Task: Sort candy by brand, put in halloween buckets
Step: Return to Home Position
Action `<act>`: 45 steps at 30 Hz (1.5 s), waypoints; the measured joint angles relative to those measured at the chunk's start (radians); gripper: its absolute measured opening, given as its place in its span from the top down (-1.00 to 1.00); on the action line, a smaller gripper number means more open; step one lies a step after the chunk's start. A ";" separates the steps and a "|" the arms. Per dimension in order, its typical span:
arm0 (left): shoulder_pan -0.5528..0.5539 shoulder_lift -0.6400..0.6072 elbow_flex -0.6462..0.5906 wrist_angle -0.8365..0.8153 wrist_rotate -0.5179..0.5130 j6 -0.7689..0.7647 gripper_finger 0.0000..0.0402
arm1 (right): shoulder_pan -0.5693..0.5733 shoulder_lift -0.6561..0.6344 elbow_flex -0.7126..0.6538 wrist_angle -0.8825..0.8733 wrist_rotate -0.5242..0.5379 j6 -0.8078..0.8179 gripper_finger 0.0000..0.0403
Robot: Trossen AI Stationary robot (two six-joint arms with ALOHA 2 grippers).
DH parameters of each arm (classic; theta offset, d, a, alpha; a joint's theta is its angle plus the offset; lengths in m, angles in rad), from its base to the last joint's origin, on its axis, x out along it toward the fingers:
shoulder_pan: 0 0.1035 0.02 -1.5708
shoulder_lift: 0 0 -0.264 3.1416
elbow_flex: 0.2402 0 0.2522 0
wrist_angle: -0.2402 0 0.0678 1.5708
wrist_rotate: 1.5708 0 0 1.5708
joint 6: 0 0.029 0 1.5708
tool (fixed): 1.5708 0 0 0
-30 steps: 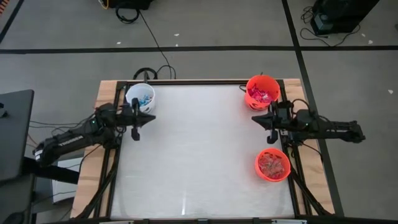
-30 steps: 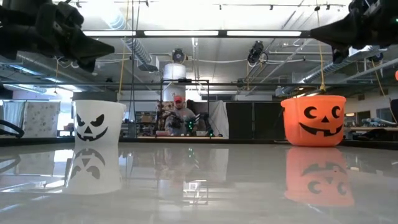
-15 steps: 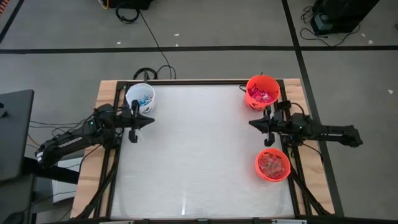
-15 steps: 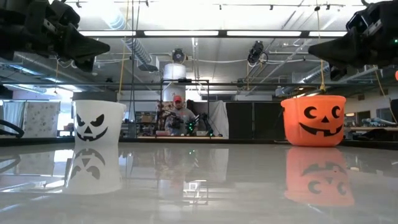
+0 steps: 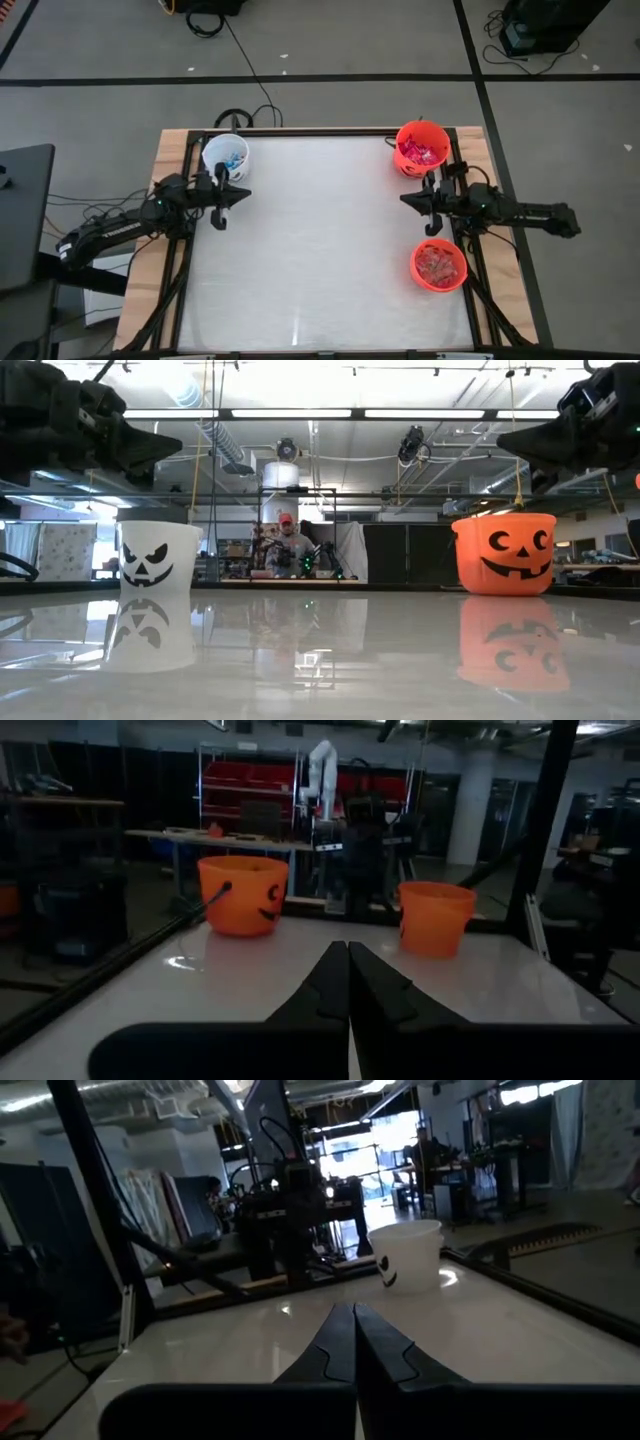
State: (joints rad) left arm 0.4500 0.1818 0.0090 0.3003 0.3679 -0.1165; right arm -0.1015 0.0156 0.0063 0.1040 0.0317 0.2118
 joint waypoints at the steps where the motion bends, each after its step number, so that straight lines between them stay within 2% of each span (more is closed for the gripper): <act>1: 0.000 0.000 0.000 -0.006 0.001 0.001 0.98 | -0.003 -0.004 0.000 -0.003 0.000 0.008 1.00; 7: -0.003 0.000 0.000 -0.119 0.038 0.023 0.98 | -0.022 -0.012 0.000 -0.026 -0.033 0.058 0.99; 11: -0.049 0.000 0.000 -0.240 -0.007 0.037 0.98 | -0.033 -0.012 0.000 -0.025 -0.057 0.060 0.99; 17: -0.164 -0.006 0.000 -0.214 -0.120 0.056 0.99 | -0.033 -0.012 0.000 -0.031 -0.074 0.061 0.99; 23: -0.253 -0.015 0.016 -0.264 -0.142 0.062 0.99 | -0.033 -0.012 0.000 -0.070 -0.109 0.078 0.98; 31: -0.264 -0.027 0.029 -0.284 -0.124 0.123 0.99 | -0.033 -0.012 0.000 -0.076 -0.112 0.063 0.98; 35: -0.265 -0.025 0.000 -0.197 -0.085 0.063 0.98 | -0.033 -0.012 0.000 -0.076 -0.112 -0.005 0.95; 45: -0.265 -0.016 0.000 -0.213 -0.109 0.060 0.93 | -0.033 -0.011 0.000 -0.076 -0.112 -0.024 0.87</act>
State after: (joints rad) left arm 0.1848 0.1654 0.0086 0.0876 0.2584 -0.0570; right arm -0.1345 0.0044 0.0063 0.0285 -0.0803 0.1875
